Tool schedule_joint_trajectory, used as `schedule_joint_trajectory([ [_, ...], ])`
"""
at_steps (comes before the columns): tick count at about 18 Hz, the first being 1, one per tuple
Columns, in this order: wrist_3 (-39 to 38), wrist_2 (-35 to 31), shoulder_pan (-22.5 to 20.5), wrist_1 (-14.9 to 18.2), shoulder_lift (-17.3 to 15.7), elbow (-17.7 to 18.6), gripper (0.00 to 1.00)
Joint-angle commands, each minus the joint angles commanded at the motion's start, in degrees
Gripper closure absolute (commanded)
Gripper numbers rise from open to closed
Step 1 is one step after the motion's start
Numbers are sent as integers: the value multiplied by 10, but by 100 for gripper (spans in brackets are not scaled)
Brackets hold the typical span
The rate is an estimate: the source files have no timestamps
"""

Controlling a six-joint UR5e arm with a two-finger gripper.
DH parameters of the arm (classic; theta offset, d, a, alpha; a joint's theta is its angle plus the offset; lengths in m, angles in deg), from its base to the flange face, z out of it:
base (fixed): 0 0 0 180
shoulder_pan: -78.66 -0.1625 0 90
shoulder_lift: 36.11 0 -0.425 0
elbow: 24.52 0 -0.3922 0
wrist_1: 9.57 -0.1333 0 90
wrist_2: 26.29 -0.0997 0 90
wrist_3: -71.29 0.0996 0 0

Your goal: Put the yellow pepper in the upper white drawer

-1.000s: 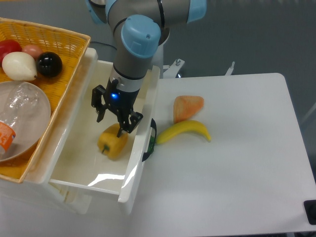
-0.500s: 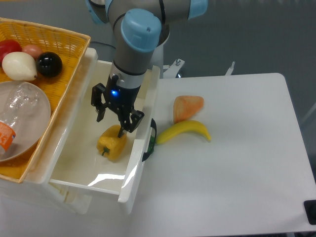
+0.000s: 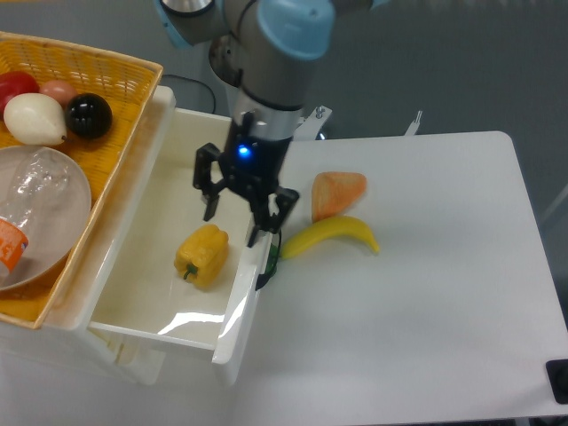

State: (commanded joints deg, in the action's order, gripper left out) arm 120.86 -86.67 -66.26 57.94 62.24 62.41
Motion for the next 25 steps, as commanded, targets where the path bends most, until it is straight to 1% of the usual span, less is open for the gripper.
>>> schedule_joint_trajectory([
  [2, -1, 2, -18, -18, 17, 0, 22],
  [4, 3, 2, -38, -34, 30, -2, 6],
  [5, 4, 1, -47, -43, 39, -4, 0],
  [6, 4, 1, -50, -48, 47, -8, 0],
  [9, 22, 0, -81, -50, 72, -15, 0],
  [13, 87, -5, -113, -50, 95, -9, 0],
  [15, 147, -14, -128, -54, 113, -6, 0],
  [16, 185, -42, -135, -54, 119, -3, 0],
  [18, 266, -131, -138, -54, 125, -1, 0],
  [20, 335, -152, -145, -53, 138, -5, 0],
  [22, 345, -197, -153, -54, 155, -8, 0],
  [25, 352, -304, -150, -55, 183, -17, 0],
])
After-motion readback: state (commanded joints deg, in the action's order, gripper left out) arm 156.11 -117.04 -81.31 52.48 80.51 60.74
